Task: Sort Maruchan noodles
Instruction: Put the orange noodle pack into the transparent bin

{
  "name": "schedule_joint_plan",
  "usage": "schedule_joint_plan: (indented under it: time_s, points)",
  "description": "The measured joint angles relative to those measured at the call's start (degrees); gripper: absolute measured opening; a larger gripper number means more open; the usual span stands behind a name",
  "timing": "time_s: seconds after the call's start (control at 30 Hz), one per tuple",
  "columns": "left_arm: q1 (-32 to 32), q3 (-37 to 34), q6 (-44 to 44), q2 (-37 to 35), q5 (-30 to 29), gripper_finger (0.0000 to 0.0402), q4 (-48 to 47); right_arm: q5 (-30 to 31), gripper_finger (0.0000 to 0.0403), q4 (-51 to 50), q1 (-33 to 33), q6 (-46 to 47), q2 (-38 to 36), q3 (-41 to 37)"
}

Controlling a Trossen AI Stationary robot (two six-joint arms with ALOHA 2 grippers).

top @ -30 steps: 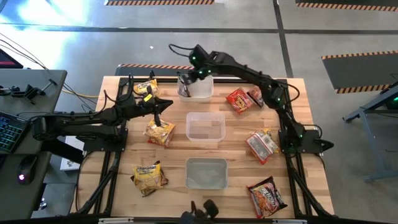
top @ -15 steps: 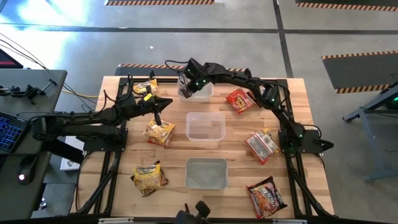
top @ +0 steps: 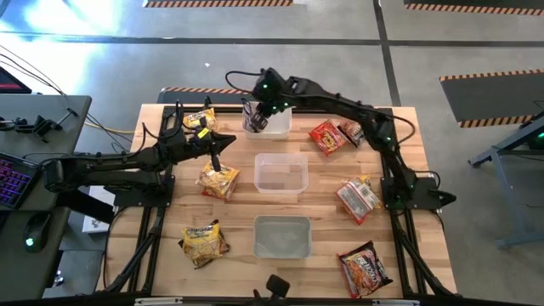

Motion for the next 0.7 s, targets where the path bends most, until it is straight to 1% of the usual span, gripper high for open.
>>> schedule_joint_plan:
  time_s: [0.03, 0.1, 0.23, 0.33, 0.4, 0.47, 0.57, 0.7]
  points:
    - [0.02, 0.0, -0.27, 0.0, 0.02, 0.0012, -0.01, 0.02, 0.0, 2.6, 0.08, -1.57, -1.71, -2.17]
    - [0.02, 0.0, -0.34, 0.0, 0.01, 0.0012, 0.03, -1.48, 0.0, 9.67, 0.01, -3.91, -5.85, -8.94]
    - [0.02, 0.02, -1.06, 0.0, 0.02, 0.0012, 0.07, -4.77, 0.0, 26.9, -0.58, -4.05, -15.5, -28.07]
    - [-0.01, 0.02, -2.61, 0.0, 0.36, 0.0012, -0.32, -5.34, 0.0, 34.56, -2.14, -2.97, -20.36, -41.09]
    - [-0.01, 0.03, -3.53, 0.41, 0.97, 0.0012, -0.42, -5.44, 0.0, 39.27, -4.24, -2.66, -22.09, -46.56]
    - [-0.02, 0.04, -4.16, 1.14, 1.09, 0.0012, -0.63, -6.48, 0.0, 41.74, -6.89, -2.46, -22.35, -48.77]
    - [-0.01, 0.04, -4.28, 2.98, 1.01, 0.0012, -0.38, -9.62, 0.0, 41.04, -10.71, -4.22, -20.18, -48.8]
    - [-0.04, 0.07, -4.37, 6.68, 0.62, 0.0012, 0.51, -13.2, 0.0, 34.39, -14.18, -9.57, -16.9, -44.24]
